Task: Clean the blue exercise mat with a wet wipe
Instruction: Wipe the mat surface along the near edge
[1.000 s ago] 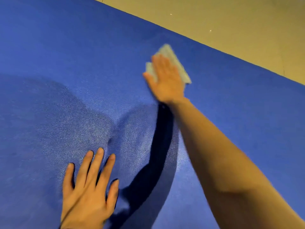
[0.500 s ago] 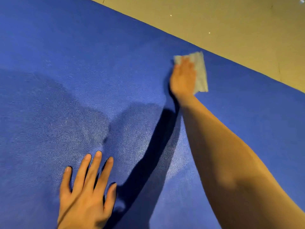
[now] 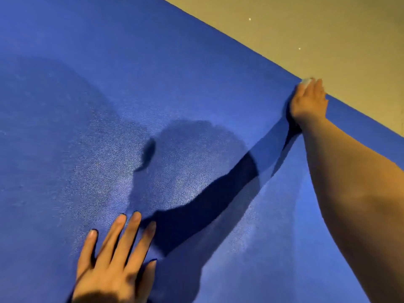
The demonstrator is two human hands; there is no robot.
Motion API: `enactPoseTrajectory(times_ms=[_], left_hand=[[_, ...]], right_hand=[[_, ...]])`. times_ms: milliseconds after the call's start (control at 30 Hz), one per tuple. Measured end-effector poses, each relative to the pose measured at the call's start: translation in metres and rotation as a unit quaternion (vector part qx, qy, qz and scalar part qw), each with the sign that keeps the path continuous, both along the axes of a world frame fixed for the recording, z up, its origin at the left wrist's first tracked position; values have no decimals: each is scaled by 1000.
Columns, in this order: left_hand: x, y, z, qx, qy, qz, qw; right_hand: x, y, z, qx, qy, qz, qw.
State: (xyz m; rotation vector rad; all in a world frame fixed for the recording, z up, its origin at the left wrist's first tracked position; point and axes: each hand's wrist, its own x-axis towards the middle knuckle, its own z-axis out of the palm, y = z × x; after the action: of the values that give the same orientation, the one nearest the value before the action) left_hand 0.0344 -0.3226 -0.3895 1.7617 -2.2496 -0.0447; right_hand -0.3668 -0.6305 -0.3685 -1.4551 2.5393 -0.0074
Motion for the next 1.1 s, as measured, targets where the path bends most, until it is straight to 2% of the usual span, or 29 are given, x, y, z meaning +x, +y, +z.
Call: enactPoseTrajectory(times_ms=[100, 233, 400, 533, 600, 767, 867, 967, 1100], left_hand=[[-2, -1, 1, -17, 3, -3, 1000], [-1, 1, 3, 2, -6, -2, 1000], [2, 1, 2, 20, -12, -7, 1000], [4, 1, 2, 34, -7, -10, 999], [3, 0, 2, 38, -5, -11, 999], [3, -1, 2, 29, 5, -3, 1000], [0, -1, 5, 31, 18, -4, 999], [0, -1, 9, 52, 25, -8, 998], [2, -1, 7, 70, 34, -11, 997]], right_hand=[[-15, 25, 6, 9, 40, -47, 998], [13, 16, 3, -9, 82, 1, 997], [115, 4, -12, -157, -33, 141, 977], [212, 16, -19, -167, -96, 360, 913], [209, 19, -22, -154, -81, 409, 896], [106, 28, -7, -126, -4, 295, 947], [56, 50, 5, -105, 56, 300, 946], [43, 87, 12, -116, 77, 291, 947], [43, 150, 10, -118, 66, 193, 972]])
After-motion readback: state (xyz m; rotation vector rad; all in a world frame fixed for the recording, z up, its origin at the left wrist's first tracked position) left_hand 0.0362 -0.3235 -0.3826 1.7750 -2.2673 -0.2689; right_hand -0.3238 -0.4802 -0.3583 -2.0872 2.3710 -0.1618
